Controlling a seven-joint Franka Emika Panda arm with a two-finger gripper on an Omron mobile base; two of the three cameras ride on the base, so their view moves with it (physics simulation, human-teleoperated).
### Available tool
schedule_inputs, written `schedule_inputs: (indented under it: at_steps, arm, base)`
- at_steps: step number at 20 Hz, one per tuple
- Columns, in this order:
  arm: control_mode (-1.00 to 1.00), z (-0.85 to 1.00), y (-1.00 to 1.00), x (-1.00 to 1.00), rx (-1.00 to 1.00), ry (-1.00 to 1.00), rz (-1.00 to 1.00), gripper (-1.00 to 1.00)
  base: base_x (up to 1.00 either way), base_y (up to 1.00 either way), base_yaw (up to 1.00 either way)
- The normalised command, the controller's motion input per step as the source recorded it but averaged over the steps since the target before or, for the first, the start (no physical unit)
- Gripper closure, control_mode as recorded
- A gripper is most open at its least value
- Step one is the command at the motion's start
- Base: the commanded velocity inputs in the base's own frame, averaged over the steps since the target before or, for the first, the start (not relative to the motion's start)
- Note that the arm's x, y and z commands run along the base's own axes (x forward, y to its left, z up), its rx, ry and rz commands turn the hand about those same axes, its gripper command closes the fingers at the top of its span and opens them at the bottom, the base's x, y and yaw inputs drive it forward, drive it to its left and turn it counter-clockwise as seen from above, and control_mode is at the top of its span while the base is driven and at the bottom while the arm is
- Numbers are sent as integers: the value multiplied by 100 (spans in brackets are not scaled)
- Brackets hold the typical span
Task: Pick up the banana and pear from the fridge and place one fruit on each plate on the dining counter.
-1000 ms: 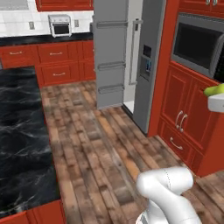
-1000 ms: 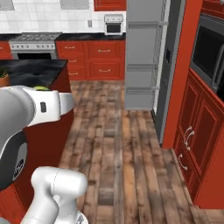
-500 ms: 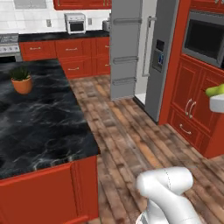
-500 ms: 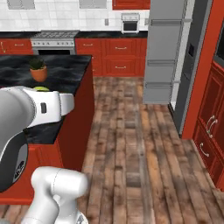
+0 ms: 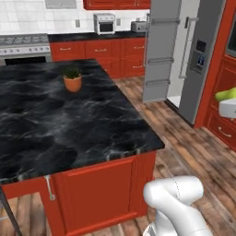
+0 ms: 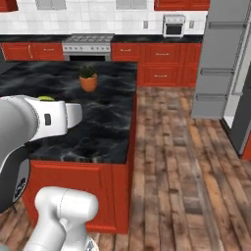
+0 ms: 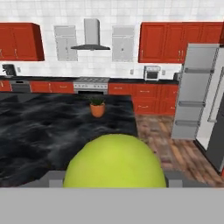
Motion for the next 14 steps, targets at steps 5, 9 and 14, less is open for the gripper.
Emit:
schedule_inputs:
  at_steps: [5,9,14]
  arm:
    - [100,0,0,0,0,0,0,100]
    - [100,0,0,0,0,0,0,100]
    - [100,0,0,0,0,0,0,100]
  base:
    - [0,100,11]
    - [0,100,9]
    - [6,100,5]
